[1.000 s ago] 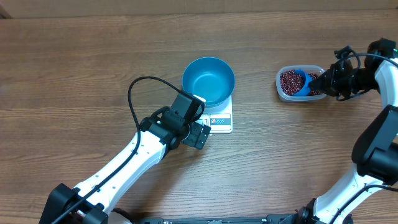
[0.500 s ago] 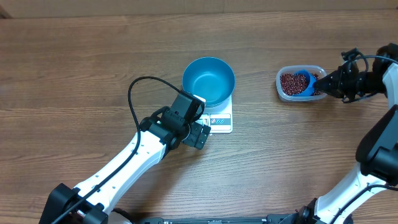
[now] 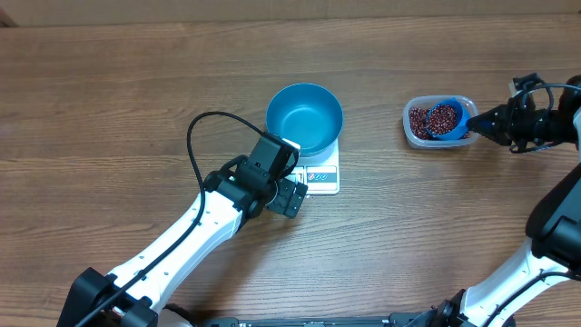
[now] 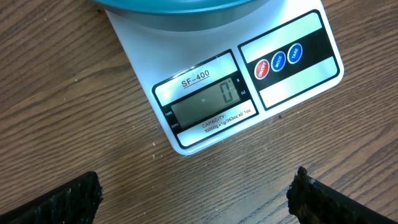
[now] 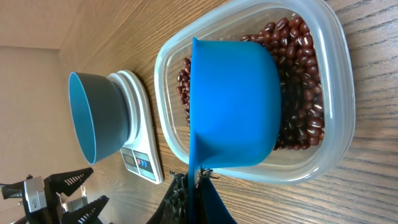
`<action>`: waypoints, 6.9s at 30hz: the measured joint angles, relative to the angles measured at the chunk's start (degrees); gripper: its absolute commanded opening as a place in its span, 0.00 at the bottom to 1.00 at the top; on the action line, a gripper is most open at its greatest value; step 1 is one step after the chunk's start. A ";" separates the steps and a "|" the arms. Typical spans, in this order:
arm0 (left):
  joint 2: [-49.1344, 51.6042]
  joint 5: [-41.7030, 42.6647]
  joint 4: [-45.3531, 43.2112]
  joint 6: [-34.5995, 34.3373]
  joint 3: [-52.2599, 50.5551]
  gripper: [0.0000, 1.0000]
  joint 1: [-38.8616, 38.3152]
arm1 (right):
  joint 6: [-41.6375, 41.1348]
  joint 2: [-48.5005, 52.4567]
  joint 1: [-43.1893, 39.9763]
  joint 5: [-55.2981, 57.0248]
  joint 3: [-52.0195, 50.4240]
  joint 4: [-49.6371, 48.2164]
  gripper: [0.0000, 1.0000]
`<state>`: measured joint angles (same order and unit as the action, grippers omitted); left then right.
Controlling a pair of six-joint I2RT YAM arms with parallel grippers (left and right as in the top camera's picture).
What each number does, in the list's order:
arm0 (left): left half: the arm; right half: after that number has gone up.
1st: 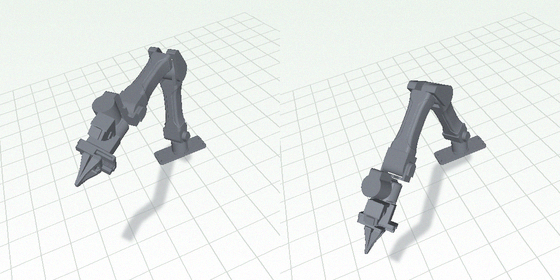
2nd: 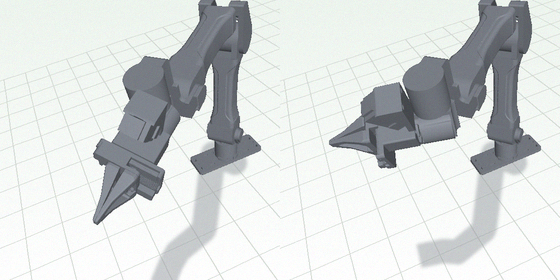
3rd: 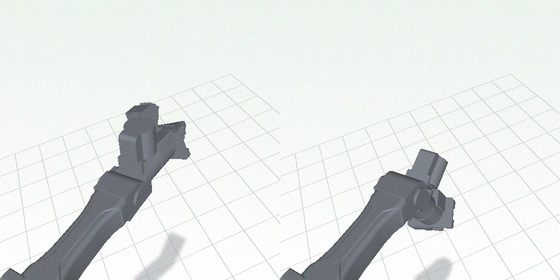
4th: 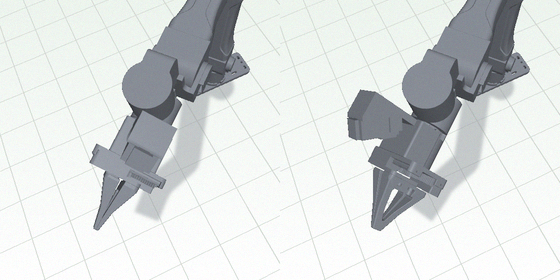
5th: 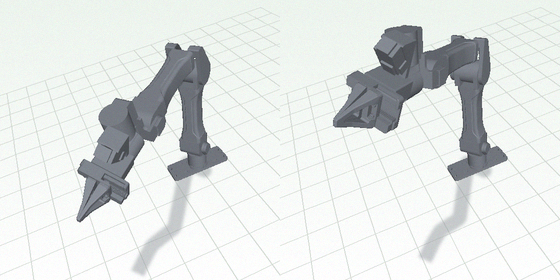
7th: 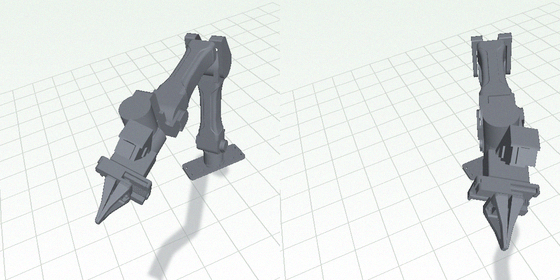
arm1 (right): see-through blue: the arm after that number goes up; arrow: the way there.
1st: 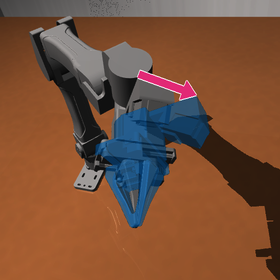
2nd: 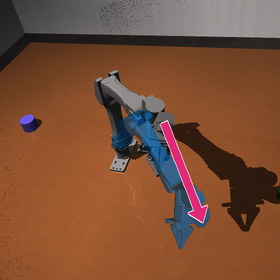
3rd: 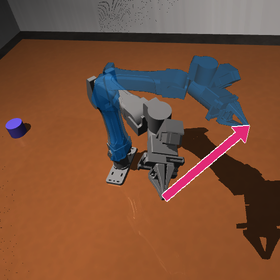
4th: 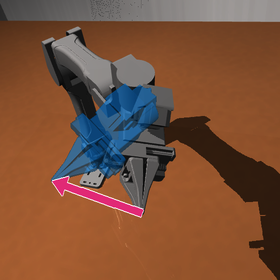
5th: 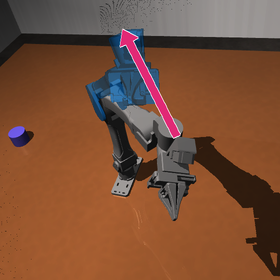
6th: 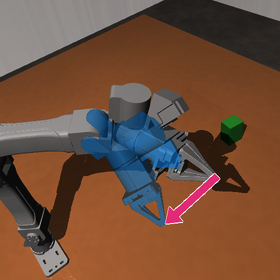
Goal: Scoop item into bowl and weigh 150g on scale
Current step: 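Tilt and lift the scoop full of beans with the right gripper, then carry the filled scoop over the teal bowl with the right gripper, then tip the scoop to pour beans into the teal bowl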
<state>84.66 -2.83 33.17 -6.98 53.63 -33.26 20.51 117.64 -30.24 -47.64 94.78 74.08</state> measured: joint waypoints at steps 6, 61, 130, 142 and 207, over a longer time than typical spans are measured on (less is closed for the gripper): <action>0.00 -0.02 0.00 0.13 0.00 1.00 0.00 | 0.15 0.00 -0.07 -1.57 0.87 0.72 0.04; 0.00 -0.02 0.17 0.13 0.00 0.99 0.00 | 15.93 0.00 -2.86 -28.48 7.72 16.39 0.04; 0.00 -0.02 0.17 0.15 0.00 0.99 0.00 | -2.78 0.02 43.34 12.02 23.21 -3.87 0.04; 0.00 -0.02 0.17 0.15 0.00 1.00 0.00 | -2.47 0.02 43.93 12.09 23.21 -5.55 0.04; 0.00 -0.04 0.17 0.15 0.00 1.00 0.00 | 10.38 -1.92 50.42 25.20 23.21 -7.52 0.04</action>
<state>84.66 -2.87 33.34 -6.83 53.63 -33.26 30.89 115.72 20.18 -22.44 117.99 66.57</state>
